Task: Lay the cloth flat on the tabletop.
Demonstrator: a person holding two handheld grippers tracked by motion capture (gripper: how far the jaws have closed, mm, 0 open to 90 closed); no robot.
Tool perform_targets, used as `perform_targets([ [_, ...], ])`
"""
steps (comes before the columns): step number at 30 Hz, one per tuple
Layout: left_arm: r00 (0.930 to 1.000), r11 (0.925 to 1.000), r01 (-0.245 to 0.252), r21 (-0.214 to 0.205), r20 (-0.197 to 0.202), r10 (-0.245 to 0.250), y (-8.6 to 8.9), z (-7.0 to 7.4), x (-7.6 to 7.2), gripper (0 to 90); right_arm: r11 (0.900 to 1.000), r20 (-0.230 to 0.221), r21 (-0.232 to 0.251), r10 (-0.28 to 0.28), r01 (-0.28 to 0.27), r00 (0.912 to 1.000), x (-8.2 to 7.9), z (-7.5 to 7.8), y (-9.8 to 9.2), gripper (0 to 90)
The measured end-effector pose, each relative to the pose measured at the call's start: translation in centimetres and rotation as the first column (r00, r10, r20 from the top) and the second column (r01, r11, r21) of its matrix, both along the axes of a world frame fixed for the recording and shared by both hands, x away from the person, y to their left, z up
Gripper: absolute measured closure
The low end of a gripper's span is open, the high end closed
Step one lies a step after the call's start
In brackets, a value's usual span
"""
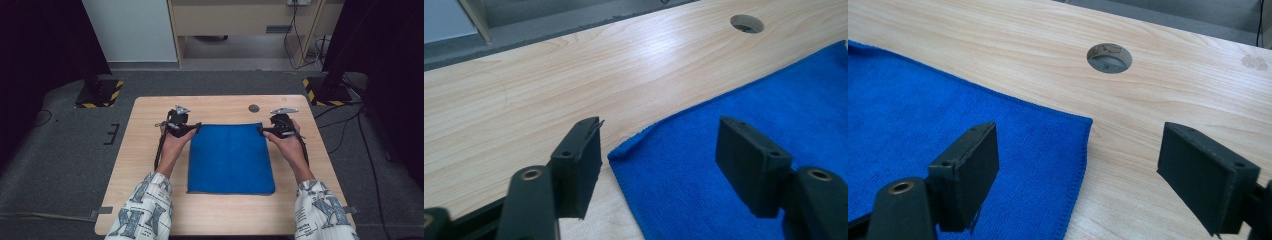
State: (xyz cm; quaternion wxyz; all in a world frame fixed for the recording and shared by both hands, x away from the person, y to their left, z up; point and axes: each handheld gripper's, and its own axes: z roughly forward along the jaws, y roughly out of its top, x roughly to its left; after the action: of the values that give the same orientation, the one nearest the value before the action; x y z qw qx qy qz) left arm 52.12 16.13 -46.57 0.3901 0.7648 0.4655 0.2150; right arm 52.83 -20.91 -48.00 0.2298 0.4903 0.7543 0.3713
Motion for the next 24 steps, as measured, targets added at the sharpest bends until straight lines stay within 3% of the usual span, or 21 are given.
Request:
perform_targets([
  [12, 0.9983, 0.9982, 0.054, -0.027, -0.022, -0.055, 0.6, 0.3, -1.6, 16.1, 0.9991, 0.003, 0.036, 0.023, -0.023, 0.9997, -0.9, 0.7, 0.5, 11.6],
  [24, 0.9938, 0.9932, 0.108, -0.044, -0.022, -0.109, 0.5, -0.3, -3.3, 13.1, 0.9941, -0.007, 0.031, 0.104, -0.103, 0.9946, -2.3, 0.6, 2.6, 8.0],
])
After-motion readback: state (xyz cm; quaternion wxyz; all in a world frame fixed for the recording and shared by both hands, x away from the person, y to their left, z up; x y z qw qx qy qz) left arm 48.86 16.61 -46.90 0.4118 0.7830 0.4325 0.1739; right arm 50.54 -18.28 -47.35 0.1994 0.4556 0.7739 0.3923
